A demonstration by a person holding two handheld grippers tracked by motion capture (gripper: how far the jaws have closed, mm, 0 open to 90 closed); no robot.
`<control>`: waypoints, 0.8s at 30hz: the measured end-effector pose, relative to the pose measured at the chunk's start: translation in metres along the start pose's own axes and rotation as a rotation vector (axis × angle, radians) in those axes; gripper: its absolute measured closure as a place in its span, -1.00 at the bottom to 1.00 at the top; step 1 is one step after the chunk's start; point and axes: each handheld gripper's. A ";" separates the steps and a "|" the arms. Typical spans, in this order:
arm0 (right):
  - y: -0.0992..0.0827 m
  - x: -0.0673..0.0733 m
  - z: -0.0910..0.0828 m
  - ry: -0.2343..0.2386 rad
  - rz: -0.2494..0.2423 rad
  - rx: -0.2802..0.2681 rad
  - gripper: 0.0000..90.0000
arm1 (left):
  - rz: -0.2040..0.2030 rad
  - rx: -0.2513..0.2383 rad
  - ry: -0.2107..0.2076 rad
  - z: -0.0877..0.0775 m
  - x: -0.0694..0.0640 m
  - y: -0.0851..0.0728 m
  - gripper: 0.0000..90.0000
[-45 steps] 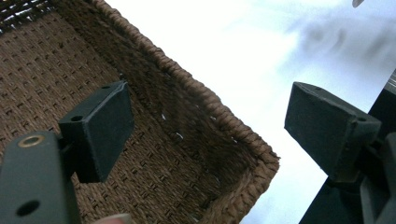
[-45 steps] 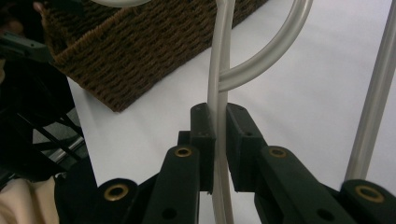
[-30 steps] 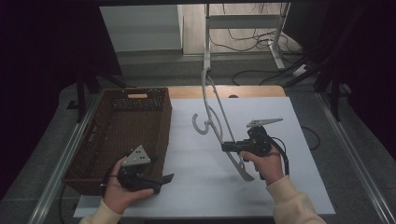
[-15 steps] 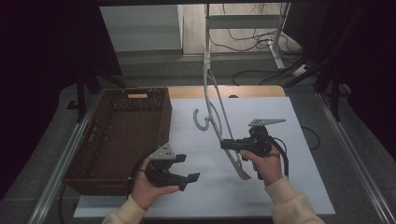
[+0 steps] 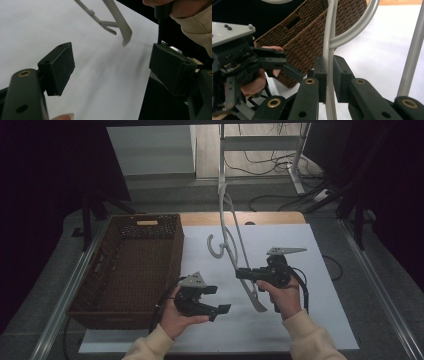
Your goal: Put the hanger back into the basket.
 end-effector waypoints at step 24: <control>-0.004 0.012 0.009 0.019 0.054 -0.115 0.81 | -0.114 -0.102 -0.139 0.040 0.011 0.013 -0.11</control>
Point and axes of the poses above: each handheld gripper's, and its own axes: z roughly forward along the jaws, y roughly out of its top, x roughly to its left, and after that the axes turned 1 degree about x, right-handed
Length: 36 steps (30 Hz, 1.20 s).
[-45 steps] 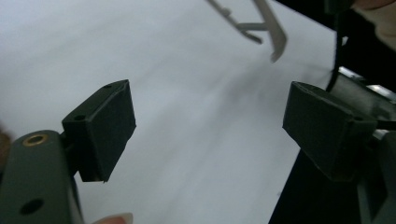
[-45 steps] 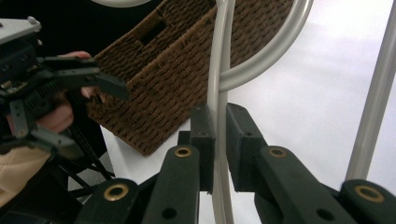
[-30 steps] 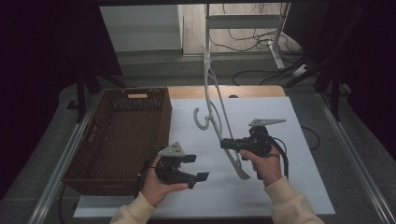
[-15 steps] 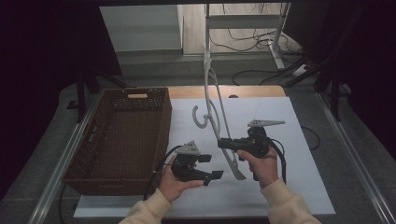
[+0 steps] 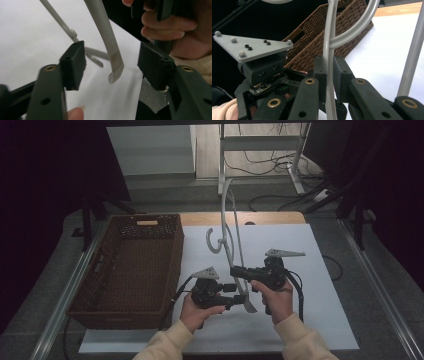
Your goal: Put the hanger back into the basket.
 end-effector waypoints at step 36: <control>-0.001 -0.020 -0.075 -0.016 -0.068 -0.138 -0.15 | -0.065 0.000 -0.043 -0.025 0.018 0.005 0.82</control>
Point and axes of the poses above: each handheld gripper's, and its own axes: z roughly forward along the jaws, y roughly out of its top, x roughly to its left, and after that the axes turned 1 degree about x, right-handed
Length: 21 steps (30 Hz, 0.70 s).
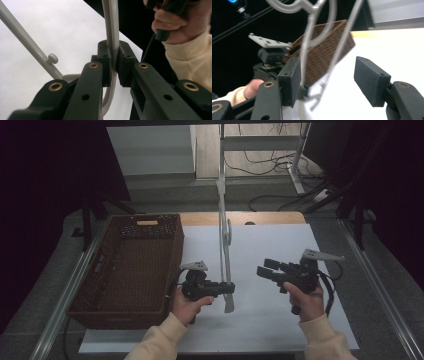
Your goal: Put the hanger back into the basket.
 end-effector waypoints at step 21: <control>-0.050 -0.035 -0.048 -0.312 -0.020 0.191 -0.45 | 0.027 -0.035 -0.030 -0.019 -0.012 0.007 0.82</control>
Point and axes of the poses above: each handheld gripper's, and its own axes: z roughly forward along the jaws, y roughly out of its top, x roughly to its left, and after that the axes turned 1 degree about x, right-handed
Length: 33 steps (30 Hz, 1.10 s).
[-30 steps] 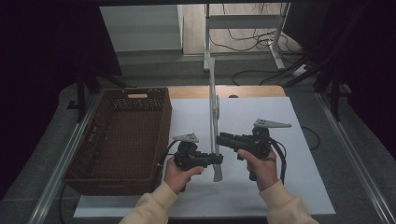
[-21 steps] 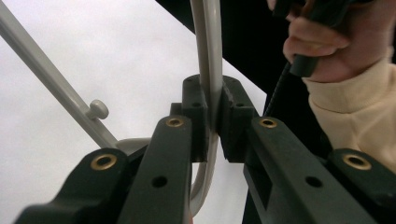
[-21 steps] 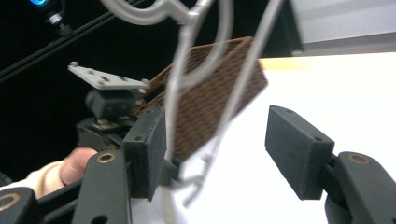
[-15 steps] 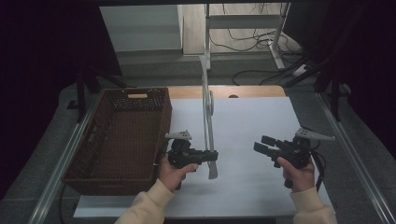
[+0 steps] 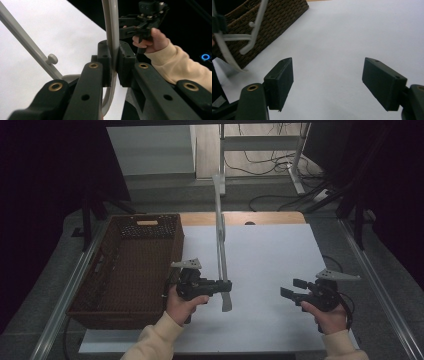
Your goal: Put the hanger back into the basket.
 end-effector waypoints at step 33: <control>-0.002 -0.001 0.007 -0.027 -0.022 0.061 -0.48 | 0.115 0.053 0.043 -0.109 -0.028 0.017 0.82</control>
Point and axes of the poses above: each handheld gripper's, and its own axes: z roughly forward along the jaws, y roughly out of its top, x roughly to its left, and after that the axes turned 1 degree about x, right-handed
